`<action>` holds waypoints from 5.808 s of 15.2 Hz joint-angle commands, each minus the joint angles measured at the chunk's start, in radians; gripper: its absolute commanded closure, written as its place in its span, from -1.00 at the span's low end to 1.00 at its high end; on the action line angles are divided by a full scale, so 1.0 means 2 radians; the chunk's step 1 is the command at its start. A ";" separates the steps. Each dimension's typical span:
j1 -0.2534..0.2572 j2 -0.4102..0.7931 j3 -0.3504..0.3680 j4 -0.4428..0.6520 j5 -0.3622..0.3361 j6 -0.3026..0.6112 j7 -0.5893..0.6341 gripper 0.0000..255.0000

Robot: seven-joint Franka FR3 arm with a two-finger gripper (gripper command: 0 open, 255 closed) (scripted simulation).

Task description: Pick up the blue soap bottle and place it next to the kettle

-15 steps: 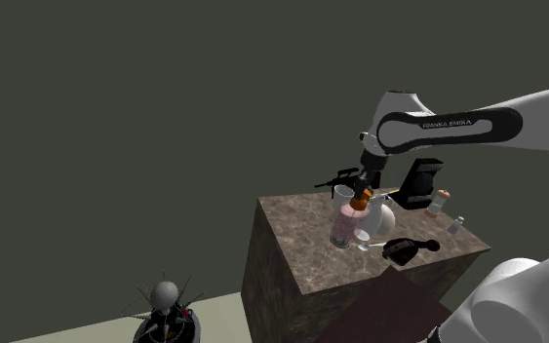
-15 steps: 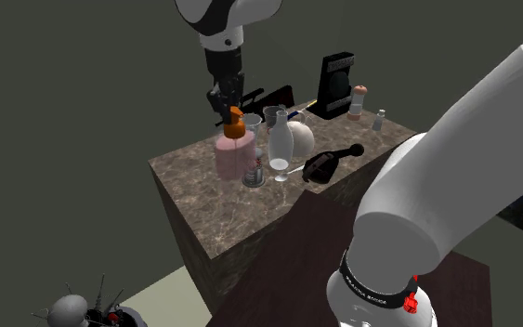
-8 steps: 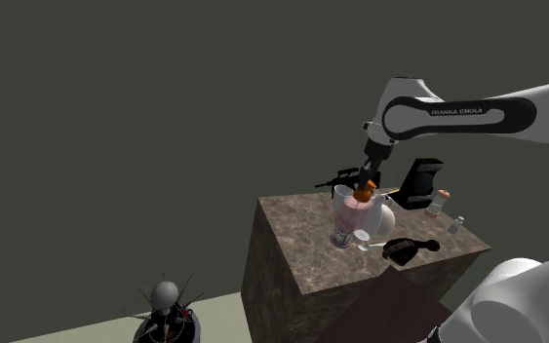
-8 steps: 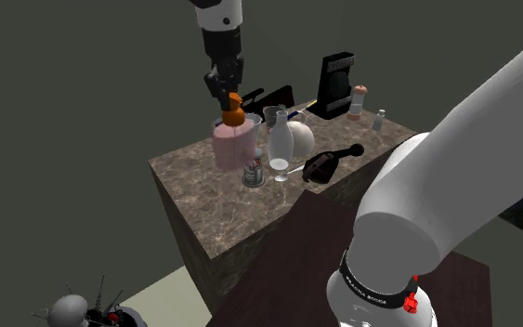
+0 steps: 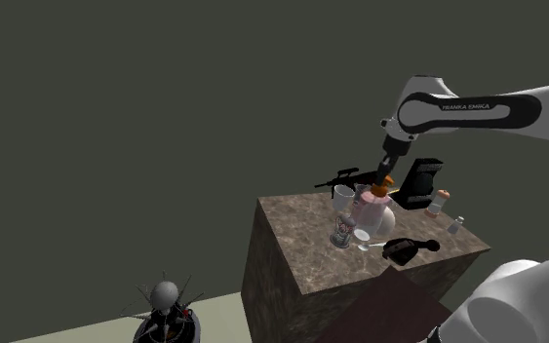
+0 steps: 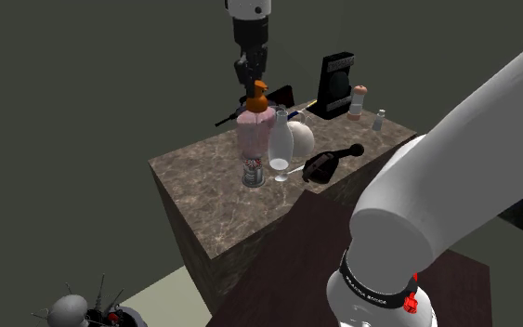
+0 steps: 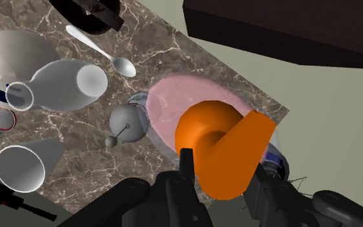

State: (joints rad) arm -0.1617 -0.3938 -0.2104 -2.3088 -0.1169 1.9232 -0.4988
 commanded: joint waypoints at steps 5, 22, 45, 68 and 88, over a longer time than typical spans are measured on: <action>-0.026 0.035 -0.056 0.036 -0.011 0.005 -0.078 1.00; -0.100 0.229 -0.193 0.234 0.066 -0.005 -0.324 1.00; -0.271 0.493 -0.198 0.509 0.216 -0.057 -0.490 1.00; -0.267 0.535 -0.179 0.416 0.244 0.071 -0.509 1.00; -0.281 0.597 -0.153 0.396 0.276 0.150 -0.526 1.00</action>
State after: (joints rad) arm -0.7231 0.7984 -0.5164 -1.5162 0.4341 2.2203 -1.5499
